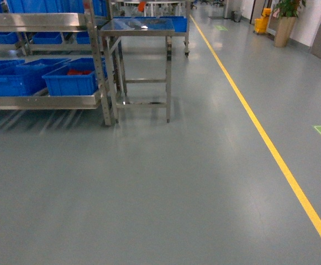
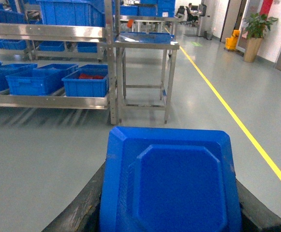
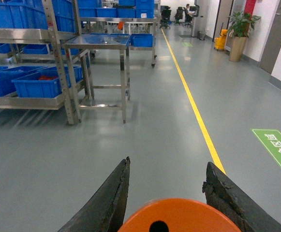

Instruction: Sort blue parts and orange caps into right shelf containers

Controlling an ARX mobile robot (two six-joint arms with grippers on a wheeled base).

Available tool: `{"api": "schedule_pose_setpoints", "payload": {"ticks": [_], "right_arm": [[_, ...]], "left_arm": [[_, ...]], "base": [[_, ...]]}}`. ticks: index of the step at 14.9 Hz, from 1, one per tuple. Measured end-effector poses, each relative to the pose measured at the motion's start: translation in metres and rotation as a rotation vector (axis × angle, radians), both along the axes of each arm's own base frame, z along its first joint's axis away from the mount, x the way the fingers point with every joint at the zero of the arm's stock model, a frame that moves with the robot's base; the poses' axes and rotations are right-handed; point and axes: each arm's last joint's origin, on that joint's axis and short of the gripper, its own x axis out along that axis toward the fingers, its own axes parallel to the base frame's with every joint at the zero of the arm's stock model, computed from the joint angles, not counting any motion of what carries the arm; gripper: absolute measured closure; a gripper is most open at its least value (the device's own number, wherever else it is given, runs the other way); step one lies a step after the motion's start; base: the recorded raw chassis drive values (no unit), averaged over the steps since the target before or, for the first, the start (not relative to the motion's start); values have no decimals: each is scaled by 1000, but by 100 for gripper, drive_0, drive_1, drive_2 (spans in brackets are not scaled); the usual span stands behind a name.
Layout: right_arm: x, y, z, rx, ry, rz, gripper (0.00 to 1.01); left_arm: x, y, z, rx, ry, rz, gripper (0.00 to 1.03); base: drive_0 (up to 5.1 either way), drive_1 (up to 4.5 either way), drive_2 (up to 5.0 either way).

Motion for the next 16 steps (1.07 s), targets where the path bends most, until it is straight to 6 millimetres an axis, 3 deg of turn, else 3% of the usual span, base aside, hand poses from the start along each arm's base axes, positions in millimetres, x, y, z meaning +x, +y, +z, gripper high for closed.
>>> {"api": "schedule_pose_setpoints", "payload": {"ticks": [16], "right_arm": [[0,0,0,0,-1,0,59]], "left_arm": [[0,0,0,0,3,1,59]], "base": [[-3,424,-430]]}}
